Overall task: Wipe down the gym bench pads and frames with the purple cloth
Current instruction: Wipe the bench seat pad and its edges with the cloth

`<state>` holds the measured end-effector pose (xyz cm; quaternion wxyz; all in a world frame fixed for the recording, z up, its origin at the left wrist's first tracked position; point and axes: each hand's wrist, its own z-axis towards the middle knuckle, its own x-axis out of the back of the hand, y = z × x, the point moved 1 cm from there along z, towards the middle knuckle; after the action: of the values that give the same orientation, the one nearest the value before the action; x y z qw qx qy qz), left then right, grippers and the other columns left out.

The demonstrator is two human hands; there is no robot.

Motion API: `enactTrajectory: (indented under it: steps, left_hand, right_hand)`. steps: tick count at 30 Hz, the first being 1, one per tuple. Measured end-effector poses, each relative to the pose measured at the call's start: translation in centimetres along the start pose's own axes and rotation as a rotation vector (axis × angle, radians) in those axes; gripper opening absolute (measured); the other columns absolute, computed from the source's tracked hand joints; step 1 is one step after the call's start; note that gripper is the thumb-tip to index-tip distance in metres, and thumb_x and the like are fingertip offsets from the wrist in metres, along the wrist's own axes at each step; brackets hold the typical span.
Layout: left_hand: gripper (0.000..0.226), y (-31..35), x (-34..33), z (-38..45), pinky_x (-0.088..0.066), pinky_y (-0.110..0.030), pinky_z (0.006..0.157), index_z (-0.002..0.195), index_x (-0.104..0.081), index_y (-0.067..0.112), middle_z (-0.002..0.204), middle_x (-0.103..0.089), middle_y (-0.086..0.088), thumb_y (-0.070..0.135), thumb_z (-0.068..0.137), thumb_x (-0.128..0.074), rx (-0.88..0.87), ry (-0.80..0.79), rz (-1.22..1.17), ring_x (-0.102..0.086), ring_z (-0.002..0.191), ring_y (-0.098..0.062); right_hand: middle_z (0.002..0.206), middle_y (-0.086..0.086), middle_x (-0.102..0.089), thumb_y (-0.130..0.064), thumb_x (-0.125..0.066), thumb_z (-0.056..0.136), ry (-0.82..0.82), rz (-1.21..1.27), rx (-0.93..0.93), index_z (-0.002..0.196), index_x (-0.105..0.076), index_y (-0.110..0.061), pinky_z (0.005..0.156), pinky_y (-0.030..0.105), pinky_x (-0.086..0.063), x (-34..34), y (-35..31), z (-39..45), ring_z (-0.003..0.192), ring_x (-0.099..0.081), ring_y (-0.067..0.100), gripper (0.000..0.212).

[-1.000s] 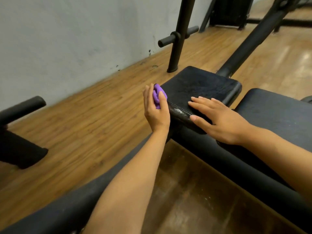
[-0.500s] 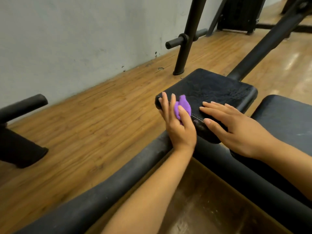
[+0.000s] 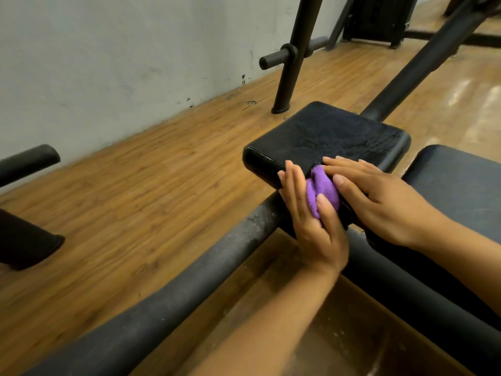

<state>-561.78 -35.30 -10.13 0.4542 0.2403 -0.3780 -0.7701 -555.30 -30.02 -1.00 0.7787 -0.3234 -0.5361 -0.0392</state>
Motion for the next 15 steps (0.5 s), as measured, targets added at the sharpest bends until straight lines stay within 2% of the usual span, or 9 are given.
enactTrajectory:
  steps: [2, 3, 6, 7, 9, 12, 15]
  left_hand:
    - [0.053, -0.7, 0.4, 1.9, -0.019, -0.039, 0.120, 0.145, -0.025, -0.001, 0.156, -0.022, -0.006, 0.032, 0.104, -0.027, 0.002, 0.061, 0.036, -0.016, 0.148, -0.020]
    - [0.051, -1.3, 0.7, 3.4, -0.019, -0.037, 0.120, 0.144, -0.030, -0.003, 0.155, -0.025, -0.010, 0.029, 0.104, -0.030, 0.059, 0.114, 0.038, -0.018, 0.147, -0.021]
    - [0.048, -2.4, 1.5, 7.3, -0.016, -0.023, 0.119, 0.147, -0.031, 0.001, 0.157, -0.026, -0.009, 0.021, 0.103, -0.036, 0.390, 0.227, -0.013, -0.019, 0.147, -0.016]
    - [0.049, -2.3, 1.6, 7.3, -0.015, -0.021, 0.118, 0.148, -0.028, 0.004, 0.158, -0.023, -0.006, 0.020, 0.103, -0.037, 0.407, 0.208, -0.017, -0.016, 0.147, -0.013]
    - [0.050, -1.1, 1.3, 4.8, -0.014, -0.022, 0.119, 0.149, -0.025, 0.005, 0.159, -0.019, -0.004, 0.019, 0.103, -0.038, 0.260, 0.116, -0.021, -0.012, 0.147, -0.010]
    - [0.053, 1.4, 0.2, -2.0, -0.007, -0.036, 0.122, 0.148, -0.018, 0.001, 0.158, -0.016, -0.007, 0.029, 0.104, -0.030, -0.021, -0.098, 0.050, -0.006, 0.149, -0.018]
    - [0.057, 1.5, -0.7, -2.4, -0.002, -0.040, 0.121, 0.148, -0.014, 0.000, 0.158, -0.015, -0.010, 0.036, 0.104, -0.024, -0.042, -0.130, 0.106, -0.005, 0.150, -0.021]
  right_hand:
    - [0.147, -0.016, -0.037, -0.038, -0.030, 0.100, 0.000, 0.016, -0.014, 0.139, -0.044, -0.032, 0.115, 0.019, -0.010, 0.1, 0.1, 0.0, 0.137, -0.023, -0.006, 0.042]
    - [0.147, -0.016, -0.037, -0.037, -0.030, 0.100, 0.003, 0.010, -0.021, 0.139, -0.044, -0.031, 0.114, 0.017, -0.009, 0.0, 0.1, 0.0, 0.137, -0.023, -0.006, 0.042]
    - [0.147, -0.018, -0.037, -0.036, -0.029, 0.101, 0.008, -0.014, -0.043, 0.140, -0.045, -0.030, 0.115, 0.019, -0.009, 0.0, 0.2, -0.1, 0.138, -0.022, -0.006, 0.042]
    - [0.147, -0.018, -0.037, -0.037, -0.029, 0.101, 0.007, -0.005, -0.046, 0.140, -0.045, -0.030, 0.116, 0.020, -0.010, -0.1, 0.2, -0.1, 0.138, -0.023, -0.006, 0.042]
    - [0.147, -0.016, -0.039, -0.035, -0.030, 0.101, 0.009, 0.033, -0.038, 0.139, -0.047, -0.028, 0.117, 0.022, -0.013, 0.0, 0.0, -0.1, 0.138, -0.025, -0.004, 0.041]
    - [0.145, -0.012, -0.043, -0.029, -0.031, 0.102, 0.013, 0.081, -0.030, 0.136, -0.050, -0.024, 0.116, 0.021, -0.015, 0.3, -0.1, -0.1, 0.136, -0.030, -0.003, 0.039]
    - [0.142, -0.012, -0.047, -0.030, -0.030, 0.103, 0.028, 0.144, -0.072, 0.133, -0.054, -0.024, 0.117, 0.022, -0.017, 0.5, 0.0, -0.1, 0.134, -0.034, -0.002, 0.039]
